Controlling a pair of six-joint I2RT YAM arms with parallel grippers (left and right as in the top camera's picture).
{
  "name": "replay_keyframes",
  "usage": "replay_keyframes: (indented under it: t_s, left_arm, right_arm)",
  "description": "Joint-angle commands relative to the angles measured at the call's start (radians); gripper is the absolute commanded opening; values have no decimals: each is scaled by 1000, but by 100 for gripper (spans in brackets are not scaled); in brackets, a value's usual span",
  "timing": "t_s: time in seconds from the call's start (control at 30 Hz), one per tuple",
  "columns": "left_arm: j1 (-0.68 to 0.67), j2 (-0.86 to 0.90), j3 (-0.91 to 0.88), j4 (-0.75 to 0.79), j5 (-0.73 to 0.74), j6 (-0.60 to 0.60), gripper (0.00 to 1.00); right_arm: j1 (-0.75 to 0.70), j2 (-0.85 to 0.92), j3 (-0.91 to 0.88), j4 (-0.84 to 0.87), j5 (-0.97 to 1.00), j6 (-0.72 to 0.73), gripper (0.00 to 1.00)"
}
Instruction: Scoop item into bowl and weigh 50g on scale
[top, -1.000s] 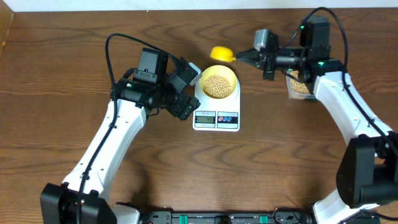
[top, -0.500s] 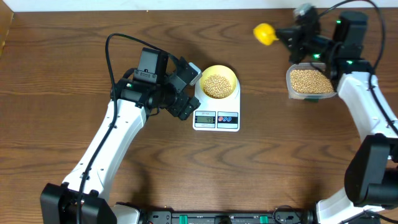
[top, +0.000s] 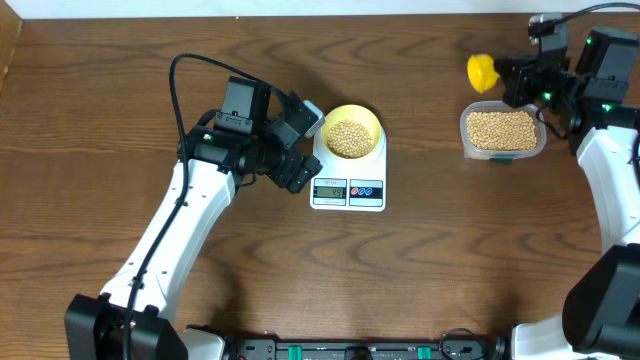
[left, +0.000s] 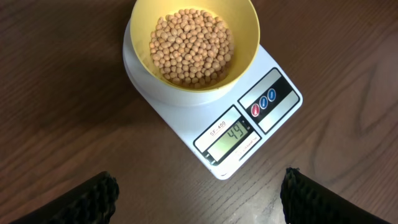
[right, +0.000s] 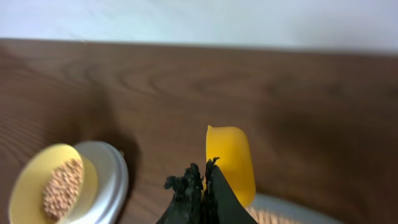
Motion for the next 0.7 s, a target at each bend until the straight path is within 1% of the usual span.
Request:
replay_keyframes:
  t_s: [0.0,0.1,0.2,0.43,0.67]
  left_arm:
    - [4,-4,-11,0,13,6,86]
    - [4,-4,-11,0,13,6,86]
    - [4,-4,-11,0,13,6,86]
    - [4,-4,-11,0,13,6,86]
    - [4,-4,-11,0,13,6,86]
  right_arm:
    - [-5,-14,0,-60,146,12,1]
    - [-5,-14,0,-111,255,12,1]
    - [-5,-13,-1,-135,310,11,1]
    - [-5,20,-2,-140,333,-16,1]
    - [6,98,-2,-136,328,6,1]
